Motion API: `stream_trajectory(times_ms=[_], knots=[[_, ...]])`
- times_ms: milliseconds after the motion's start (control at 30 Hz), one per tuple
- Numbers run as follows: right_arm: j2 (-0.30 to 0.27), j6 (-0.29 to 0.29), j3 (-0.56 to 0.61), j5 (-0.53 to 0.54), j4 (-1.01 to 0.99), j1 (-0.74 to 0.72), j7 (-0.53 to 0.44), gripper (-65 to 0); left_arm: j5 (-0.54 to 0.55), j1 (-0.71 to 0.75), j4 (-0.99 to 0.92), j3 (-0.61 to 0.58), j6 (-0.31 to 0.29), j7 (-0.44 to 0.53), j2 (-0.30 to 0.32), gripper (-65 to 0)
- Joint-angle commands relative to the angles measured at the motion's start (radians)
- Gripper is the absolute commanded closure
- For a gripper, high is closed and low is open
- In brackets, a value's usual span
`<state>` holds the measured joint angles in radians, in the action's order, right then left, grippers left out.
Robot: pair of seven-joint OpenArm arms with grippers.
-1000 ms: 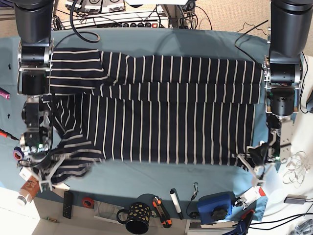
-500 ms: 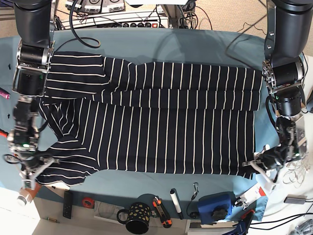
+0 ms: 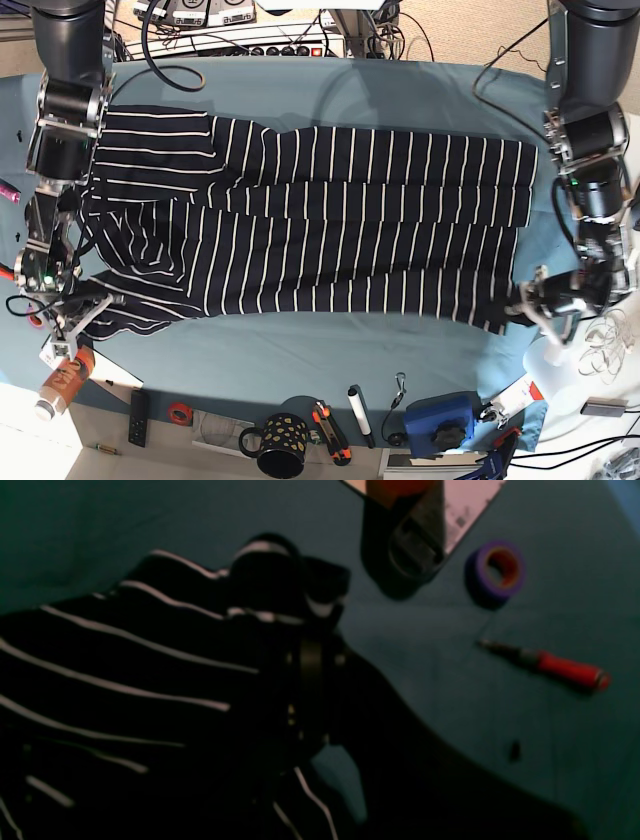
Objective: Layout the t-shirt on the table in an organized manner, then fold the t-shirt properly
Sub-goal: 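Grasp the shirt's hem edge with both grippers and lift it, then drag the held shirt toward the robot base with both grippers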
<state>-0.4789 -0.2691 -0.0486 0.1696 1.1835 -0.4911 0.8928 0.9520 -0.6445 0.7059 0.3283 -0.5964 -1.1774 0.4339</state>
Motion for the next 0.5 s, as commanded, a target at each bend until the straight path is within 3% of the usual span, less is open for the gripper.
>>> stream_trajectory(times_ms=[0,233,467], knots=[[-0.02,0.004,-0.009,0.011,0.05,-0.02,-0.015,0.0,0.043,-0.028,0.017,0.002,-0.004,-0.007,0.02,0.0],[-0.02,0.003,-0.051,0.103,0.259,0.079,0.078,0.0,0.187,-0.029,0.017,0.002,-0.003,-0.205,0.049,0.0],[-0.02,-0.011,-0.157,0.162,0.374,0.19,0.137,0.0,0.238,-0.019,0.018,0.002,-0.003,-0.219,0.054,0.0]])
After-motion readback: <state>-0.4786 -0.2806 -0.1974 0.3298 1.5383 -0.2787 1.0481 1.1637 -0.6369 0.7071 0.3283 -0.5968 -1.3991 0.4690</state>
